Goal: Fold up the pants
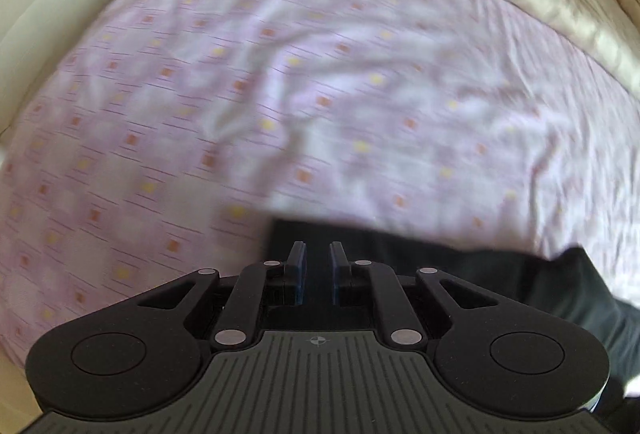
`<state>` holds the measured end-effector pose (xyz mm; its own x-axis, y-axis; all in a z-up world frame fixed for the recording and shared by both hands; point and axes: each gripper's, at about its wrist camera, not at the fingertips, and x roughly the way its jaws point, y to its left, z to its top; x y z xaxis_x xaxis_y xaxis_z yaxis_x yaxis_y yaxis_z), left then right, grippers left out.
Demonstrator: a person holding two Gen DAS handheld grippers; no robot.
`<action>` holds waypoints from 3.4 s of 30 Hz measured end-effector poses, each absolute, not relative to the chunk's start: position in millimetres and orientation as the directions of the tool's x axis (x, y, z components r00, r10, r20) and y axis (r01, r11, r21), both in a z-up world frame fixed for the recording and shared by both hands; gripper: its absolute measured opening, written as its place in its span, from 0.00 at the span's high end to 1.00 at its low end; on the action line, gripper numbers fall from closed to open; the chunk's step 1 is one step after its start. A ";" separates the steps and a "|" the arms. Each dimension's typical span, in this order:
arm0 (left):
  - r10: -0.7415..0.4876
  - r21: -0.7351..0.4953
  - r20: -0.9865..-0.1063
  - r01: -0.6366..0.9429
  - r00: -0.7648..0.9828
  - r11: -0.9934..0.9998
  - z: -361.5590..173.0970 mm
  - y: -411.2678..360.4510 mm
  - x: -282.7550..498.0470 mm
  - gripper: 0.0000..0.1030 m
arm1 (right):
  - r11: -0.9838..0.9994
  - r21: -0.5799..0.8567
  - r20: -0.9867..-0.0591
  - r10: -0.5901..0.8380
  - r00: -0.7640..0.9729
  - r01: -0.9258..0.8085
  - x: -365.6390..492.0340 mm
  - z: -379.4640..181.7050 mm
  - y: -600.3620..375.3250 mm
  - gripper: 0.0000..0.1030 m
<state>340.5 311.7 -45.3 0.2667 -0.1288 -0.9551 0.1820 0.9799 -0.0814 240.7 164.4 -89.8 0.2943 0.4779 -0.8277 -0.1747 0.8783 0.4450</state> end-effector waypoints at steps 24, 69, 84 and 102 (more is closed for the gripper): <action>-0.083 -0.035 -0.986 0.308 0.144 0.951 -105.6 247.1 275.3 0.88 | 0.958 0.266 -0.873 0.193 0.449 0.106 179.6 -65.6 6.6 0.62; -0.078 -0.059 -0.994 0.226 0.073 0.972 -132.7 244.5 293.4 0.88 | 0.917 0.395 -0.851 0.341 0.401 0.058 303.6 -104.5 17.0 0.83; -0.102 -0.061 -0.985 0.270 0.140 0.961 -129.6 242.8 271.5 0.88 | 0.923 0.364 -0.891 0.305 0.336 0.127 345.2 -143.6 -2.0 0.91; -0.034 0.076 -0.966 0.408 0.255 0.910 -112.8 240.8 278.2 0.88 | 0.972 0.224 -0.882 0.173 0.438 0.067 250.1 -85.3 11.9 0.75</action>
